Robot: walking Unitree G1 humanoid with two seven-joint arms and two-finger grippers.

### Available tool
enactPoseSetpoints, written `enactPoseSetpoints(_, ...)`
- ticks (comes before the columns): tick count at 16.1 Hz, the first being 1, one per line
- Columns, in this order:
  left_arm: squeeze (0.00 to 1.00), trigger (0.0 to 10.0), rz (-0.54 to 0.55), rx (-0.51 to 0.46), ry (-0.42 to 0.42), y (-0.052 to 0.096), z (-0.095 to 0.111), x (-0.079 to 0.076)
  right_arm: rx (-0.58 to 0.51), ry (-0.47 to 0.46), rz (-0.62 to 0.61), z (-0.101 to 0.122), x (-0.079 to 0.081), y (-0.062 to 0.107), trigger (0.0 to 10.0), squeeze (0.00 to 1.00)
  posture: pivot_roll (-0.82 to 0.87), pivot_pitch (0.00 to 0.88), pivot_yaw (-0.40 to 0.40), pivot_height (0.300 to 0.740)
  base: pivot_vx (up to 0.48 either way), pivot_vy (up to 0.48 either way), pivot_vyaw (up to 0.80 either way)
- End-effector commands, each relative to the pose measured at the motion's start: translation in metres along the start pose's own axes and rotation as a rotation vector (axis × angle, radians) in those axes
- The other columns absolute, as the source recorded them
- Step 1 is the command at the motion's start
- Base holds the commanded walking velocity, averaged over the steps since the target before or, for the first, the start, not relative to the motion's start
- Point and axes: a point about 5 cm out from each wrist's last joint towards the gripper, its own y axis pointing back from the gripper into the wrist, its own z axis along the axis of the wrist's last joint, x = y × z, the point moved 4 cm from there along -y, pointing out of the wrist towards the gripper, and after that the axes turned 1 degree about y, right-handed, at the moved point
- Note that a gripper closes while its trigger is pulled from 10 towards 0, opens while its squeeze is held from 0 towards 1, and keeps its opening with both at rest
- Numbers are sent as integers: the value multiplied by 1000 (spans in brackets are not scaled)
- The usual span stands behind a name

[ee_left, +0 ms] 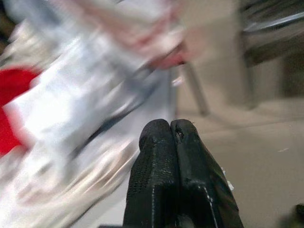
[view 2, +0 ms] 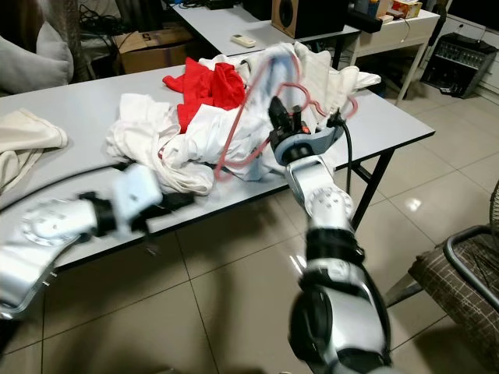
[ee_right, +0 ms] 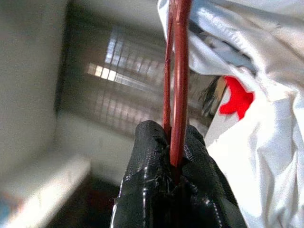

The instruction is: Hang hanger

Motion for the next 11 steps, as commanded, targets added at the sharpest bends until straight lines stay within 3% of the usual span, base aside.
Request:
enactPoseSetpoints(1,0,0,140,79,-20,15,-15,27,112,158,115,-9,20,5,0,0,-146,0,35,740,0,0,0)
enactPoseSetpoints(2,0,0,140,79,-20,15,-15,27,112,158,115,-9,20,5,0,0,-146,0,35,740,0,0,0)
enactPoseSetpoints(3,0,10000,300,154,-6,31,-31,57,242,364,190,-18,26,21,0,0,-150,0,33,740,0,0,0)
enactPoseSetpoints(5,0,10000,484,192,11,50,-39,89,414,592,258,-25,25,49,0,0,-152,0,28,740,0,0,0)
enactPoseSetpoints(6,0,10000,523,155,34,51,-35,96,426,613,290,-19,30,61,0,0,-158,0,31,740,0,0,0)
enactPoseSetpoints(7,435,10000,550,91,66,48,-28,99,426,623,324,-11,36,70,0,0,-161,0,32,740,0,0,0)
enactPoseSetpoints(8,1000,10000,552,53,76,44,-22,99,435,632,345,-8,39,76,0,0,-174,0,38,740,0,0,0)
enactPoseSetpoints(11,1000,10000,599,-76,100,30,0,109,497,715,406,1,46,98,0,0,-195,0,47,740,0,0,0)
